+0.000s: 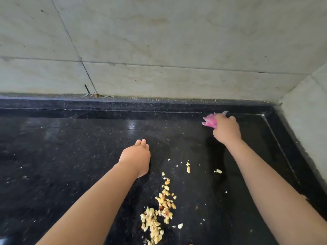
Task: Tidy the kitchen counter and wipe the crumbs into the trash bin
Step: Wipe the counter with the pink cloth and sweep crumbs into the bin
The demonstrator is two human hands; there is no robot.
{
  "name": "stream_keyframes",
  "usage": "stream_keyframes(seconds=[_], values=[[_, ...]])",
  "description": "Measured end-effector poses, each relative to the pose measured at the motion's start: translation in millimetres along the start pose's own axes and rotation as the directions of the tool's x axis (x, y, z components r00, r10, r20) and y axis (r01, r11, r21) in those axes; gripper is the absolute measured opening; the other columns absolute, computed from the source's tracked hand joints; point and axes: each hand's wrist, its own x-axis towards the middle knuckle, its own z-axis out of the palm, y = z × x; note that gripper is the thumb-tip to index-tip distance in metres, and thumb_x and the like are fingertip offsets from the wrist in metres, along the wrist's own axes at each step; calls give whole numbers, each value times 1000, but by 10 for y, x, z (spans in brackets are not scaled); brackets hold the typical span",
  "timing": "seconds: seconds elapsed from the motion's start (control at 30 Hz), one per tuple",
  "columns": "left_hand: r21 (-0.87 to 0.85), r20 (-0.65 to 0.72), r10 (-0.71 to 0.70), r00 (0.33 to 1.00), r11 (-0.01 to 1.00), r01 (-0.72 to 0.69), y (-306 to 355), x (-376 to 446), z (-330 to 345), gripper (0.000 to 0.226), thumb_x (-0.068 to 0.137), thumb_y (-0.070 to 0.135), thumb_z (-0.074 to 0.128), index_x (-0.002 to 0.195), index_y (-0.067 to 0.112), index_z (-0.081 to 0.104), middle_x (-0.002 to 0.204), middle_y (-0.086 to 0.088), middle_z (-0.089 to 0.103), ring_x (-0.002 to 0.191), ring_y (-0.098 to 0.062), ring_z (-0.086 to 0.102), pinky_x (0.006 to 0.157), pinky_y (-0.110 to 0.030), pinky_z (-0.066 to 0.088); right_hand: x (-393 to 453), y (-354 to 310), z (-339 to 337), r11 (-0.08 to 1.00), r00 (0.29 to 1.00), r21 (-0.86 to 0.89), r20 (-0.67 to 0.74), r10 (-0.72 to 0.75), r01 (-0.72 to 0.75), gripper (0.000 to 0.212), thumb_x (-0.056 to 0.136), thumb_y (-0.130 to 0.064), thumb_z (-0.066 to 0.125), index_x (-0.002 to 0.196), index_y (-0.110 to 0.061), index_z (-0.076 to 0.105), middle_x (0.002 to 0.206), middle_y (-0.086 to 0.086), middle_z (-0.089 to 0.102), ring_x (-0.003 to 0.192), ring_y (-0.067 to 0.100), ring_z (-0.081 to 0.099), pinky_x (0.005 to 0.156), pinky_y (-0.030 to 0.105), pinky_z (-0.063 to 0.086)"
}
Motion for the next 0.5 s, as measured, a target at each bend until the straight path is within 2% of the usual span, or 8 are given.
stream_keyframes(seconds=[0.07,0.13,0.23,0.3,0.4,0.5], values=[[-5,-8,11,1000,1000,-11,-14,6,17,63,94,2,32,150,3,1,159,-9,-8,148,-19,0,114,-35,32,-121,-279,4,988,989,-57,43,-142,145,47,87,-4,47,134,-8,40,125,21,47,113,36,47,92,39,41],[-21,-22,35,999,999,-35,-61,-3,6,62,95,2,31,150,5,2,159,-7,-8,148,-18,0,113,-33,33,-219,-509,55,961,955,-42,127,-267,274,49,87,-4,47,134,-12,40,121,18,46,109,34,48,90,38,42],[-73,-24,116,993,990,-117,-206,-55,0,57,100,9,28,151,10,1,159,-1,-10,148,-14,-2,115,-29,26,-343,-655,57,870,832,56,271,-485,489,45,90,-8,49,133,-19,44,106,12,48,96,22,46,84,34,44],[-111,-36,152,988,982,-155,-321,-128,16,55,102,14,26,151,13,2,159,3,-10,148,-11,-2,117,-24,18,-384,-598,-89,829,792,117,248,-558,547,34,94,-10,41,126,-14,51,99,7,54,90,15,44,82,33,44],[-122,-152,122,981,982,-141,-483,-219,99,52,102,15,25,151,14,7,159,5,-4,147,-8,1,117,-20,13,-313,-394,-255,821,821,157,88,-565,548,34,91,-7,38,118,-12,59,84,1,56,83,21,52,80,33,48],[-140,-205,21,979,989,-50,-593,-265,197,49,102,18,24,150,12,14,159,2,2,148,-10,5,117,-21,14,-171,-315,-231,883,893,158,18,-450,442,33,90,-6,40,117,-13,59,82,4,56,89,26,58,80,36,50]])
